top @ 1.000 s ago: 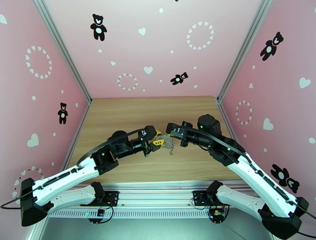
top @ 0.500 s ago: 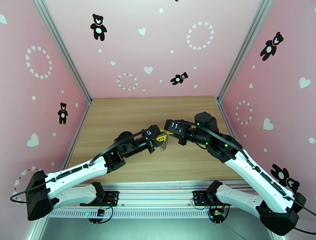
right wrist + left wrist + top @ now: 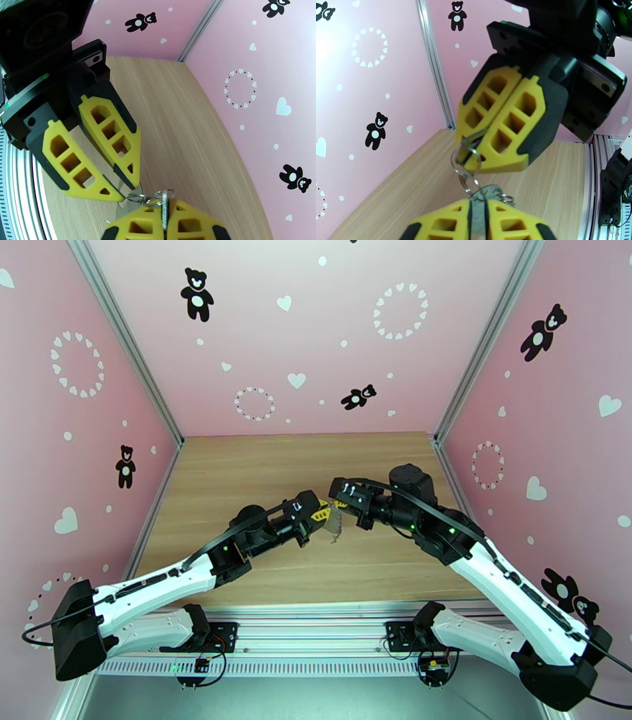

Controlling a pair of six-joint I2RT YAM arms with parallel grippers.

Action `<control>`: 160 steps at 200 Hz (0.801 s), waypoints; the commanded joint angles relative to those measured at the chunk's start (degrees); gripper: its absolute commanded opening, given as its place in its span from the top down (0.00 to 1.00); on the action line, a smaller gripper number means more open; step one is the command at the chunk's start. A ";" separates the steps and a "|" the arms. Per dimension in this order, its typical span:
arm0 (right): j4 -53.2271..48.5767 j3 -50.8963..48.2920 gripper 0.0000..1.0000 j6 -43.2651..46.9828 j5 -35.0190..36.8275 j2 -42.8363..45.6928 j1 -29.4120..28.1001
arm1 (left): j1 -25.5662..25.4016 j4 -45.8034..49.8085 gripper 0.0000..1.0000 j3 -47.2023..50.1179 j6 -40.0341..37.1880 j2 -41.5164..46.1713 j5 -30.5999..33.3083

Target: Remove the keys from the keyring

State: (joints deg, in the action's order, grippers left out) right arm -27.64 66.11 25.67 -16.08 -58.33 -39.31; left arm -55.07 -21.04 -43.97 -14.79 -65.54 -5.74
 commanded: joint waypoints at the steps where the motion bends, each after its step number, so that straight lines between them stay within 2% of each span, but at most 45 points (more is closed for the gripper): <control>1: 1.46 1.79 1.00 -1.06 0.81 -0.51 0.11 | -0.25 -0.57 0.75 -0.75 0.25 -0.98 -1.80; 27: 1.40 2.06 1.00 -1.17 0.44 -0.91 0.11 | -0.29 0.14 0.71 -1.96 -0.06 -1.90 -1.54; 50: 1.71 1.97 1.00 -1.30 0.36 -0.65 0.11 | -0.25 -0.16 0.75 -2.14 -0.26 -2.23 1.58; 123: 1.01 1.57 1.00 -0.93 0.87 -0.82 0.11 | -0.27 -1.00 0.84 -2.14 -0.03 -1.79 1.96; 160: 1.01 1.31 1.00 -0.97 0.96 -0.95 0.11 | -0.28 -0.64 0.85 -2.35 -0.05 -2.46 1.54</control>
State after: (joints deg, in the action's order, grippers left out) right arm -27.66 66.11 25.45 -15.57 -59.07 -39.29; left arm -55.07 -21.47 -44.53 -14.81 -67.51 -4.45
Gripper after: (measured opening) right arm 0.041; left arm 0.155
